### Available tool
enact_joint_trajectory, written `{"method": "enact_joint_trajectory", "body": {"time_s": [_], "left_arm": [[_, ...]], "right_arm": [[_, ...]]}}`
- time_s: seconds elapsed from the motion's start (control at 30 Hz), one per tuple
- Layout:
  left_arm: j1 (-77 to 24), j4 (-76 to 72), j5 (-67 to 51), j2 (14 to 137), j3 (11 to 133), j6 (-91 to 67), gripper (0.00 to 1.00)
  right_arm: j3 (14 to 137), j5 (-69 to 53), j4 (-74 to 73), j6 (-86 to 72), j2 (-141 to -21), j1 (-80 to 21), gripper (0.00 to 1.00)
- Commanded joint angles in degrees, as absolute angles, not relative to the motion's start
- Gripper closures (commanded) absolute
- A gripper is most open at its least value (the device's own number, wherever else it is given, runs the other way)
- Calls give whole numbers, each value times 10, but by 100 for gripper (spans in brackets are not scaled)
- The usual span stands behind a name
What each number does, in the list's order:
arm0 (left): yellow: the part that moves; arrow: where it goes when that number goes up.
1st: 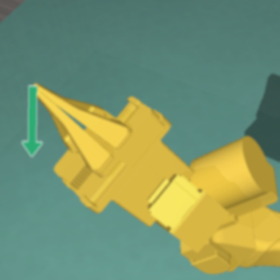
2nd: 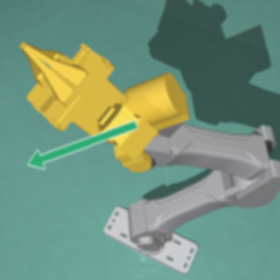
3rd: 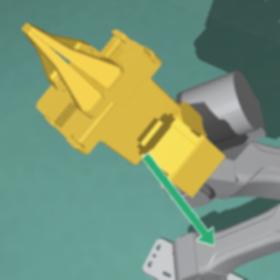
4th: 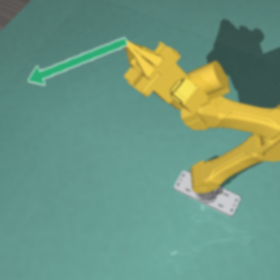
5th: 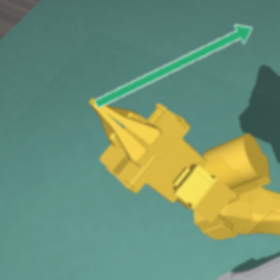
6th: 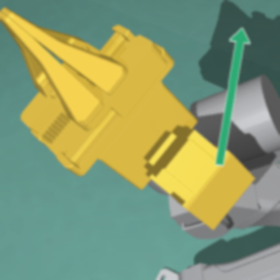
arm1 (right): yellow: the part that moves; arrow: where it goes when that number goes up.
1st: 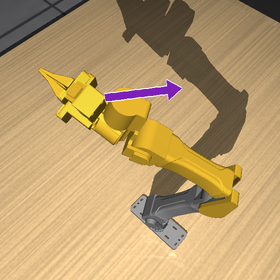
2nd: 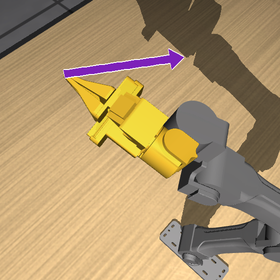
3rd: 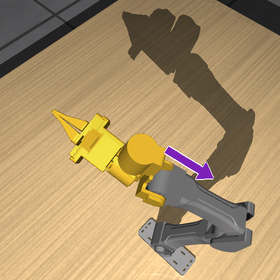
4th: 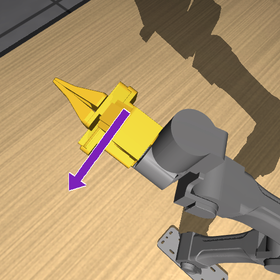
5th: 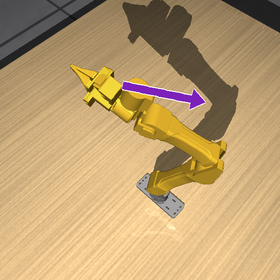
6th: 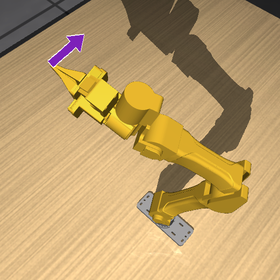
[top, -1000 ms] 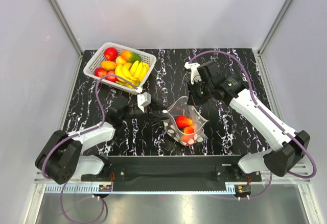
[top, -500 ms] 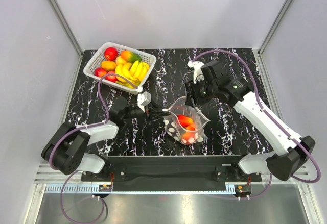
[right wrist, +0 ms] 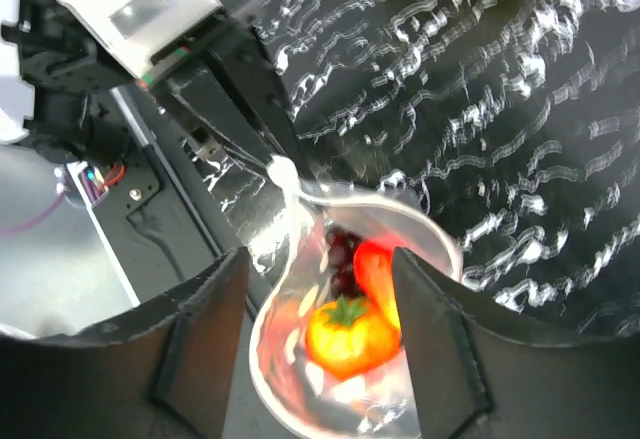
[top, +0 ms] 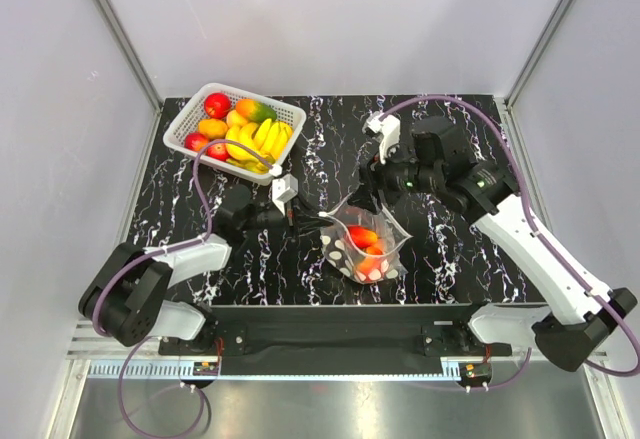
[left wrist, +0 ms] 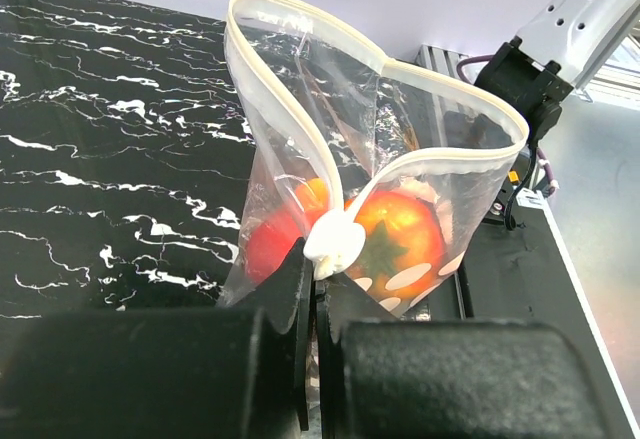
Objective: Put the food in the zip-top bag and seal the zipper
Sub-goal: Zip the zipper food storage bag at the center of the board.
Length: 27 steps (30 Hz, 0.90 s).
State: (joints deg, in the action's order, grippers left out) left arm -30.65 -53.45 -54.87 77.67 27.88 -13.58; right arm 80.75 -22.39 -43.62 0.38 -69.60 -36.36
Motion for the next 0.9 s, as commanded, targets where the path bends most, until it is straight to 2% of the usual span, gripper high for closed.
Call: {"method": "enact_joint_trajectory", "body": {"time_s": [0.0,0.13,0.23,0.53,0.83,0.87], "left_arm": [[-301,-562,-555,767,300,-150,100],[-293,-584,-569,786,308,-202,100],[-293,-595,-578,787,308,-221,100],[-293,-595,-588,777,306,-235,100],[-292,-602,-595,787,311,-247,100],[-291,-604,-596,787,311,-251,100]], "right_arm": [[812,-272,-379,53,-721,-376,36],[816,-250,-379,98,-742,-409,39],[812,-237,-369,121,-756,-421,47],[804,-224,-347,178,-766,-465,44],[811,-207,-374,204,-799,-499,50],[812,-197,-377,205,-804,-504,54]]}}
